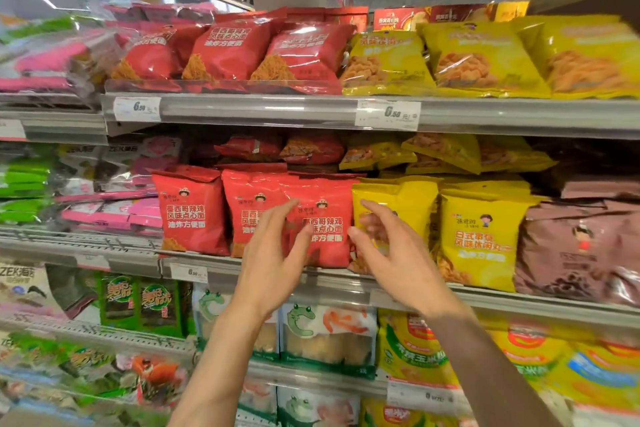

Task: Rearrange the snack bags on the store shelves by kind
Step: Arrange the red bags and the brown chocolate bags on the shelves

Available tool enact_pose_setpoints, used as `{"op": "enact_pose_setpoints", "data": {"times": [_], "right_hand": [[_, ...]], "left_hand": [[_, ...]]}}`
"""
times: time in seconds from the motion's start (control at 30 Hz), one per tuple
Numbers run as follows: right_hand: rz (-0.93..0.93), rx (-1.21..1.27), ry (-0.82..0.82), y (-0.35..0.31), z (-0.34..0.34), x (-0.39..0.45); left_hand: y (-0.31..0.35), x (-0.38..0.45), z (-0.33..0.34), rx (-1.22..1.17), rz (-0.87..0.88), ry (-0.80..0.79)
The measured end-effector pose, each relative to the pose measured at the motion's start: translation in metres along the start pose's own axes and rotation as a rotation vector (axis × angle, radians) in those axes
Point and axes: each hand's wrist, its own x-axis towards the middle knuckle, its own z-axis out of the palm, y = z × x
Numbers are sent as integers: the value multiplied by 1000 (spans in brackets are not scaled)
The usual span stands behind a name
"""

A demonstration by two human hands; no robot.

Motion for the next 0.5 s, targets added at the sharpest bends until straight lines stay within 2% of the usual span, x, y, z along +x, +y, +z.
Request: {"op": "enact_pose_setpoints", "data": {"times": [0.13,0.3,0.5], "right_hand": [[112,55,39,15,-35,-25],[126,44,146,28,-88,-40],[73,28,258,37,-161,-45]], "left_hand": [[30,-12,11,-94,0,-18],[69,-7,15,-95,63,-51],[112,14,18,-126,145,1]]}}
